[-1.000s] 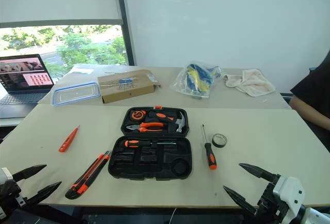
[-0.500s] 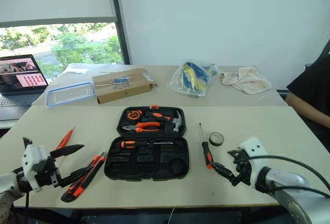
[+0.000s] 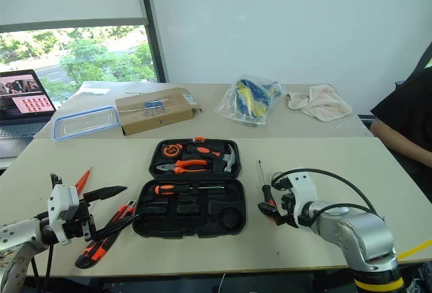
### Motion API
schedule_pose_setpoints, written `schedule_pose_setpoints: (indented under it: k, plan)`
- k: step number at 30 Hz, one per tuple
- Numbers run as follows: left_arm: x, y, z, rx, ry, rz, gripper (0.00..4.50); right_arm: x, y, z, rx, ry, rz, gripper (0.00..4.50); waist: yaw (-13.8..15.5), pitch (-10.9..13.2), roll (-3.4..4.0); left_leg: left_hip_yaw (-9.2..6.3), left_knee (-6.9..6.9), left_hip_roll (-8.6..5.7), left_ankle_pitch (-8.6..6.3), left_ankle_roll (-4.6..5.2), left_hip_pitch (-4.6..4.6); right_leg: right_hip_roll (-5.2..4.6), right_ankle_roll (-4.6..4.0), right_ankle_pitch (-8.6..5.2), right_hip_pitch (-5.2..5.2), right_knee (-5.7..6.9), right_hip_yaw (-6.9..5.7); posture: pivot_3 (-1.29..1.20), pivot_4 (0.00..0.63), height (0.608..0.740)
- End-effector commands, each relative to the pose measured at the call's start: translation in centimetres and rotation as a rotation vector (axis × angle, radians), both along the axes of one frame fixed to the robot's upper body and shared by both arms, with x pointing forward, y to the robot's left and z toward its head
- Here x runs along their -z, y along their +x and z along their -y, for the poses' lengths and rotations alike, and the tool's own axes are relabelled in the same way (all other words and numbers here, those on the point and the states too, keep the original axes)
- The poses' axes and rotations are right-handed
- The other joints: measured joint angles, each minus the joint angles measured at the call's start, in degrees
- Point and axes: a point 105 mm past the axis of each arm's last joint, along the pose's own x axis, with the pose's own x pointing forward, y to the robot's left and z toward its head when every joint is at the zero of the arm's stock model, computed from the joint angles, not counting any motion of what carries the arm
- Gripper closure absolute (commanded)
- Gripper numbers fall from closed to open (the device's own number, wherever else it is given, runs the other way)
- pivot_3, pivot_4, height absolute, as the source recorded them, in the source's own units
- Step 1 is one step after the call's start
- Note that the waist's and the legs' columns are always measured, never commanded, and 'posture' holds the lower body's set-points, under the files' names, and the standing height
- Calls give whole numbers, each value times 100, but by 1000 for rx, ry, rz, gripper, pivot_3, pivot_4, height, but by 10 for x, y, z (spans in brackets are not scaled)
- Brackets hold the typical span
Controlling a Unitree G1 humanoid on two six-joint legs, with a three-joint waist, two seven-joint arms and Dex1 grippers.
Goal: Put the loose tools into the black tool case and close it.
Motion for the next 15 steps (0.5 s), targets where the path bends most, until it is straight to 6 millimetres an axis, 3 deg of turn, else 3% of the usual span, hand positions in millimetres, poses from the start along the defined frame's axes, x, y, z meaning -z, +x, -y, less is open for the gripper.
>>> schedule_pose_setpoints:
  k: [1,8,13,15]
  plan:
    - [-9,0,3,17,16,38,0,6,5,-1,29,-29,-22,930,-24,0,0,2,0,2,2,-3,3,0,0,0,0,2,5,0,150,740]
    - [-9,-3,-2,4,21,42,0,-16,9,5,68,0,95,3342,-29,0,0,4,-3,5,6,-9,11,3,-2,-1,-2,10,10,0,150,740]
    - [-8,-4,-3,-4,23,43,0,-52,8,6,34,65,280,3460,-15,6,10,4,-4,-2,5,-9,-7,0,-1,0,-17,10,4,0,150,740]
    - [-9,-4,-4,-6,24,45,0,-73,1,-4,-62,109,375,3460,-13,6,10,5,-5,-3,5,-9,-9,4,-2,0,-15,10,-5,0,150,740]
